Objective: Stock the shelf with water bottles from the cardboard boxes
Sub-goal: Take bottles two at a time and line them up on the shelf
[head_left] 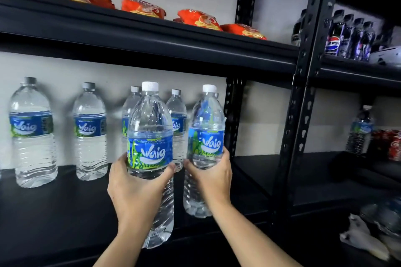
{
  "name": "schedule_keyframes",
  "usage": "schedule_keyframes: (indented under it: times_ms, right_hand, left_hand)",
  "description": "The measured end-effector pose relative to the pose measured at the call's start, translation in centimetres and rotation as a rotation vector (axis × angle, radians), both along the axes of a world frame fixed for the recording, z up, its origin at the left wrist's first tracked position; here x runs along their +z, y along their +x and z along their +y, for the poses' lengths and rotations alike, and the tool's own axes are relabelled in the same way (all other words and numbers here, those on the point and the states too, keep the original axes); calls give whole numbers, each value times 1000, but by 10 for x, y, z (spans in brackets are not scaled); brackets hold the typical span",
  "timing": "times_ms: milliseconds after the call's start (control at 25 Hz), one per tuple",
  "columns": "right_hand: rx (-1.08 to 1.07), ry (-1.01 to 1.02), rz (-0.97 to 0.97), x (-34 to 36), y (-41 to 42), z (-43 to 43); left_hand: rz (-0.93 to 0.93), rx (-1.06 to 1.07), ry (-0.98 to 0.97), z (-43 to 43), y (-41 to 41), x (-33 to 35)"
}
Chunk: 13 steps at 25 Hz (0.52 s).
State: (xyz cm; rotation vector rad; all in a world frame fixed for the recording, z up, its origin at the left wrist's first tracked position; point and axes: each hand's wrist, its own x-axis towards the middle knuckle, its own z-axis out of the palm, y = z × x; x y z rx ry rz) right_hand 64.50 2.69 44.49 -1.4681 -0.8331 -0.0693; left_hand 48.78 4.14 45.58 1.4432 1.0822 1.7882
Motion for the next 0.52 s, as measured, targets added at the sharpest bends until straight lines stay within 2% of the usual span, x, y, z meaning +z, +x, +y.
schedule_keyframes:
  times_ms: [280, 520]
  right_hand:
    - [-138, 45, -25, -8, 66, 36]
    - [-74, 51, -62, -25, 83, 42]
  left_hand:
    - [-1, -46, 62, 29, 25, 8]
    - [-6, -38, 69, 42, 32, 2]
